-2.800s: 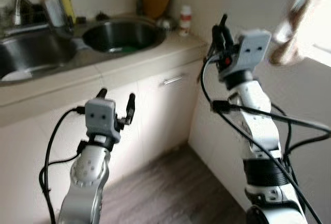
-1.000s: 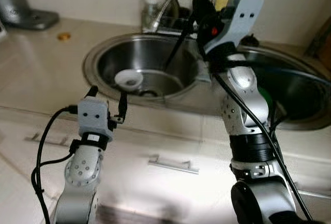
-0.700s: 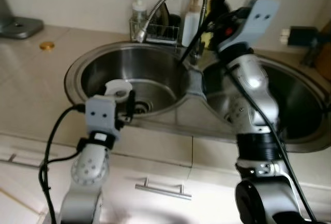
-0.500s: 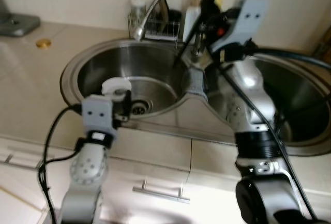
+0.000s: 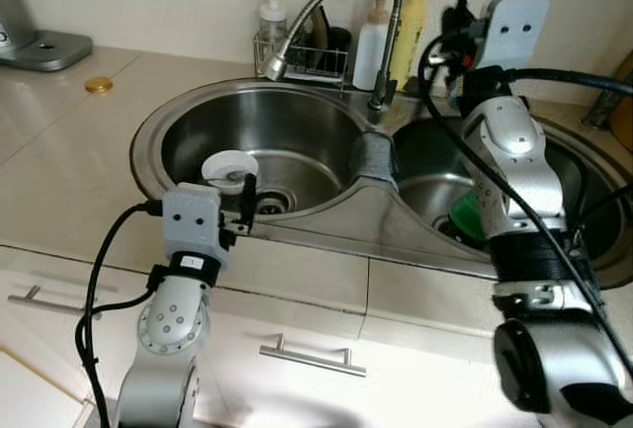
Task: Kitchen organization
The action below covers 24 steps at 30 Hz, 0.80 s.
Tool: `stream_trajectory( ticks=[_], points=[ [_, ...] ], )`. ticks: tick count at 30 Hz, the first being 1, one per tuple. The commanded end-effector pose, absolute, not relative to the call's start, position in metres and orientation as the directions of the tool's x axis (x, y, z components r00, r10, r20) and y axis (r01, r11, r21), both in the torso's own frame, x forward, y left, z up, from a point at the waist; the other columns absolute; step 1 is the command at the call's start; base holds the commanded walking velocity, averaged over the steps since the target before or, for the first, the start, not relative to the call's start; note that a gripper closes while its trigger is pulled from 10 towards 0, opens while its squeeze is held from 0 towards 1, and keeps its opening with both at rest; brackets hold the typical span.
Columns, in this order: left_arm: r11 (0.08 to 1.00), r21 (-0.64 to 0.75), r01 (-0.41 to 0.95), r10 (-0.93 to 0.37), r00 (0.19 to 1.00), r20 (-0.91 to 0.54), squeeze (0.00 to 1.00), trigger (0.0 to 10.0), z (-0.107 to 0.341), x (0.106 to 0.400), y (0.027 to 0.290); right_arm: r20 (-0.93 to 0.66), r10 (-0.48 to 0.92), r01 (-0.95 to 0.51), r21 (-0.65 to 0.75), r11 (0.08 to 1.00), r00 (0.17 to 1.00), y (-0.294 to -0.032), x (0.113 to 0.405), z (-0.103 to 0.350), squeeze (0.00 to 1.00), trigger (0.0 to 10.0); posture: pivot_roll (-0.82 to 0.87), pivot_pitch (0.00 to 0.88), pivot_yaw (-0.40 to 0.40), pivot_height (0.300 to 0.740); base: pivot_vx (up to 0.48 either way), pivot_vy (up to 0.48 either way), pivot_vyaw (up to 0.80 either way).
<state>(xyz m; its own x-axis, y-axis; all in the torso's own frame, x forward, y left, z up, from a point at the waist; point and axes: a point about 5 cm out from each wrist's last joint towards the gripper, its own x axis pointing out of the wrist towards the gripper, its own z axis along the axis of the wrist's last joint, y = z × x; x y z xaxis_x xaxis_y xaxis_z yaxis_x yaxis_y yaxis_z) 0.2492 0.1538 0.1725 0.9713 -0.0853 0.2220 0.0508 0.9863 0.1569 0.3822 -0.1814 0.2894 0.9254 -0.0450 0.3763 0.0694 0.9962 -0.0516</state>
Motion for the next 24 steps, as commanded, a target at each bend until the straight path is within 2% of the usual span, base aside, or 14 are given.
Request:
stream_trajectory(
  ticks=[1,3,5,12,24],
  points=[
    [0.985,0.167,0.048,-0.084,0.972,0.218,0.00,10.0,0.173,0.248,0.154,0.381,-0.126,0.160,-0.060,0.985,0.916,-0.199,0.385,0.296,0.00,10.0,0.14,0.000,-0.065,0.740,0.000,0.000,0.00],
    [0.985,0.167,0.049,-0.085,0.972,0.218,0.00,10.0,0.173,0.248,0.154,0.375,-0.143,0.182,-0.069,0.981,0.916,-0.205,0.385,0.295,0.00,10.0,0.14,0.000,-0.065,0.740,0.000,0.000,0.00],
    [0.985,0.167,0.051,-0.087,0.972,0.217,0.00,10.0,0.173,0.248,0.154,0.360,-0.194,0.246,-0.105,0.964,0.913,-0.221,0.386,0.292,0.00,10.0,0.14,0.000,-0.065,0.740,0.000,0.000,0.00],
    [0.985,0.167,0.055,-0.090,0.973,0.212,0.00,10.0,0.172,0.248,0.154,0.307,-0.264,0.326,-0.171,0.930,0.914,-0.242,0.389,0.280,0.00,10.0,0.14,0.000,-0.065,0.740,0.000,0.000,0.00],
    [0.984,0.167,0.064,-0.097,0.975,0.198,0.00,10.0,0.169,0.247,0.153,0.220,-0.321,0.355,-0.140,0.924,0.921,-0.246,0.390,0.257,0.00,10.0,0.14,0.000,-0.061,0.740,0.000,0.000,0.00]
  ],
)
